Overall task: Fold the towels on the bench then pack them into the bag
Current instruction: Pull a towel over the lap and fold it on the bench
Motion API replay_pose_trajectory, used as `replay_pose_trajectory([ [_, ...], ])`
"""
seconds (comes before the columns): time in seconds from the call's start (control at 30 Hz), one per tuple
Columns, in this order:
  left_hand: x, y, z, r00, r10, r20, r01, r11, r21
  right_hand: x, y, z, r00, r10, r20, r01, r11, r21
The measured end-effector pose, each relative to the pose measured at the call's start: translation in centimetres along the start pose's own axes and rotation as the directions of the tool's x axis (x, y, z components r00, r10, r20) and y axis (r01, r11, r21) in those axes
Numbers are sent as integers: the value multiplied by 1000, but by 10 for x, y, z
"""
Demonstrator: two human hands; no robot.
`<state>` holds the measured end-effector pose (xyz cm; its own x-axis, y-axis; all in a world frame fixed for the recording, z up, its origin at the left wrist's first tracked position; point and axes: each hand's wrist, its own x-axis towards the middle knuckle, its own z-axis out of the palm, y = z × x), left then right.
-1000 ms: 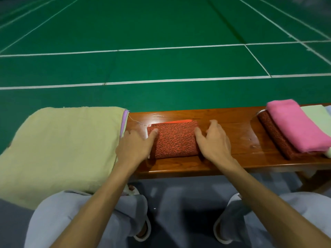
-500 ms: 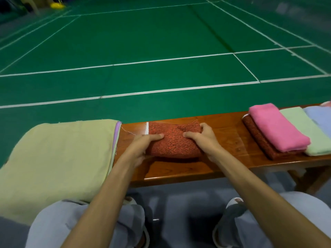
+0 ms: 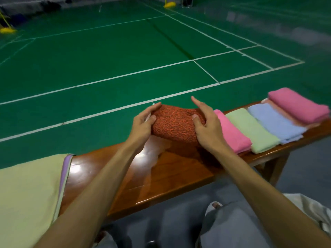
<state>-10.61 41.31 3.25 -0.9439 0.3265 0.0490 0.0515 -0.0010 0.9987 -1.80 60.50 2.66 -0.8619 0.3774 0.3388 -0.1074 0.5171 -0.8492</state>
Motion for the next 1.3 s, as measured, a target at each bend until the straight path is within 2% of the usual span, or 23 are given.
replay_pose_trajectory([
  [0.17,56,13,105,976,-55,212,42,997,65,17,41,-85,964,78,-255,-100,992,-76],
  [0.37,118,10,242,917,-34,398,-18,992,127,35,101,-175,831,144,-538,-216,974,-72],
  [0.57,169,-20,337,887,-85,454,35,992,118,42,154,-213,673,216,-707,-346,937,-42],
  [0.67,183,-44,360,879,-98,467,6,981,195,39,179,-215,665,172,-727,-374,919,-125],
  [0.77,180,-64,365,865,-59,499,-104,951,292,27,189,-209,709,89,-700,-411,858,-307],
  [0.83,175,-70,362,852,20,524,-212,927,309,18,186,-205,728,52,-683,-465,770,-437],
  [0.87,174,-70,360,842,71,534,-303,882,361,17,183,-206,736,25,-676,-491,707,-509],
  [0.9,171,-69,360,825,124,552,-427,777,463,19,180,-209,753,-14,-658,-497,644,-582],
  [0.97,161,-64,361,751,155,642,-642,398,655,29,177,-218,828,-73,-556,-438,536,-722],
  [1.0,154,-63,363,708,133,693,-701,252,667,36,179,-224,881,-67,-468,-378,494,-783],
  [1.03,147,-63,365,670,99,736,-739,179,649,43,183,-229,931,-26,-365,-313,458,-832],
  [1.1,138,-68,370,633,22,774,-766,157,623,55,197,-236,974,145,-172,-218,420,-881],
  [1.17,136,-72,373,646,-31,763,-749,171,641,60,210,-242,948,311,-72,-197,393,-898],
  [1.23,136,-64,372,658,-71,750,-734,166,659,62,215,-247,931,362,-39,-183,373,-910],
  [1.3,128,-50,366,650,-42,759,-746,158,647,63,203,-250,934,357,-28,-176,390,-904],
])
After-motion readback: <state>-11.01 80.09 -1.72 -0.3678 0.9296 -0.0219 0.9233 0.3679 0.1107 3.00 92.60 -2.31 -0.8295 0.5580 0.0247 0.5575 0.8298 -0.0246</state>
